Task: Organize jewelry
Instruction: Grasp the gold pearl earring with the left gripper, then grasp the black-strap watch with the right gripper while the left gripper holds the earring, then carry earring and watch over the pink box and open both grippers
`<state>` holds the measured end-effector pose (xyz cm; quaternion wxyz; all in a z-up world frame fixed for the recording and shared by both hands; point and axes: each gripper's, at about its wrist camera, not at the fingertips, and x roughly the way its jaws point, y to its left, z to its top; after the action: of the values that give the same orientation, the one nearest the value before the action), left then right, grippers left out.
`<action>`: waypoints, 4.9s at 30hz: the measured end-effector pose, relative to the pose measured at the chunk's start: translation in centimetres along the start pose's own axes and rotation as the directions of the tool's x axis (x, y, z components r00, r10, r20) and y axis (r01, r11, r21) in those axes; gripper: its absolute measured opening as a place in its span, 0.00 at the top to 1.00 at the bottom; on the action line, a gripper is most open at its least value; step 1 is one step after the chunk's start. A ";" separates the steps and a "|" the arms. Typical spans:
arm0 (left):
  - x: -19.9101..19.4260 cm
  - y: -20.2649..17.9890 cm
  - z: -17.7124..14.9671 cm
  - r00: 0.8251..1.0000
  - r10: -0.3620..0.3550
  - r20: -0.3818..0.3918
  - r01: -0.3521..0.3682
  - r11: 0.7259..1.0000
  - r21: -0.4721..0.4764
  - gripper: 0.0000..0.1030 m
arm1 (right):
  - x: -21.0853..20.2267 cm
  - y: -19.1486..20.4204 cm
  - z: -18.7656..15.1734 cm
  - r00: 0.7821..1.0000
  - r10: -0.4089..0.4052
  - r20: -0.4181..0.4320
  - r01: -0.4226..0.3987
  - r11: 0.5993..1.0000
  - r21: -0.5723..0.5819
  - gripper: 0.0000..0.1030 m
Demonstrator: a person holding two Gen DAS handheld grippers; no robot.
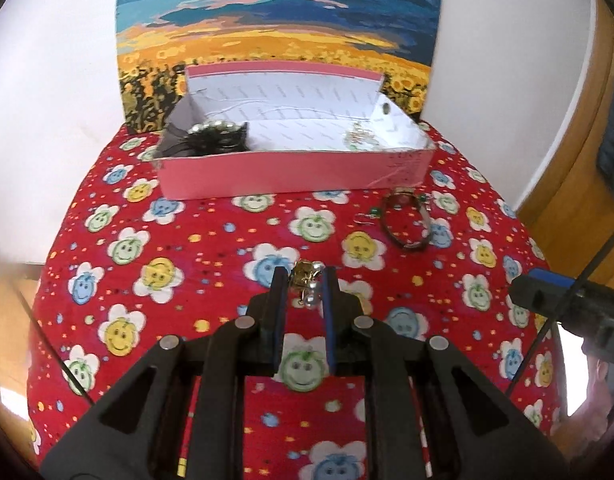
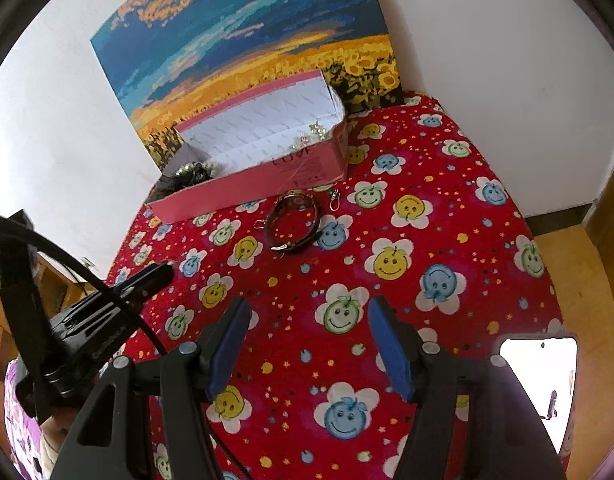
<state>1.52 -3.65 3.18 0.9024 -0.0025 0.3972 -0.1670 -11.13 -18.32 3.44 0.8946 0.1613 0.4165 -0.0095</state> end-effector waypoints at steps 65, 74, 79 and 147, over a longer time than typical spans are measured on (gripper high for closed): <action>-2.7 2.4 0.2 0.999 -0.022 0.049 0.026 0.996 -0.087 0.91 | 3.5 2.1 2.0 1.000 0.021 0.019 -0.022 0.997 0.080 0.98; -4.7 1.6 -0.5 0.997 -0.007 0.073 0.013 0.996 -0.084 0.91 | 1.4 1.5 1.1 0.998 0.042 0.048 -0.046 0.996 0.078 0.97; -5.4 1.4 -0.7 0.997 0.000 0.080 0.007 0.996 -0.084 0.91 | 1.9 0.9 0.6 0.999 0.046 0.005 -0.046 0.993 0.112 0.94; -0.6 1.0 9.6 0.993 -0.011 0.114 0.015 0.999 -0.032 0.91 | 2.9 2.2 12.4 0.997 -0.046 0.061 0.054 0.990 -0.130 0.92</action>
<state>8.34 -3.71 10.07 0.9224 -0.0296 0.3476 -0.1659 0.27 -19.53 9.34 0.9145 0.0910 0.3942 -0.0092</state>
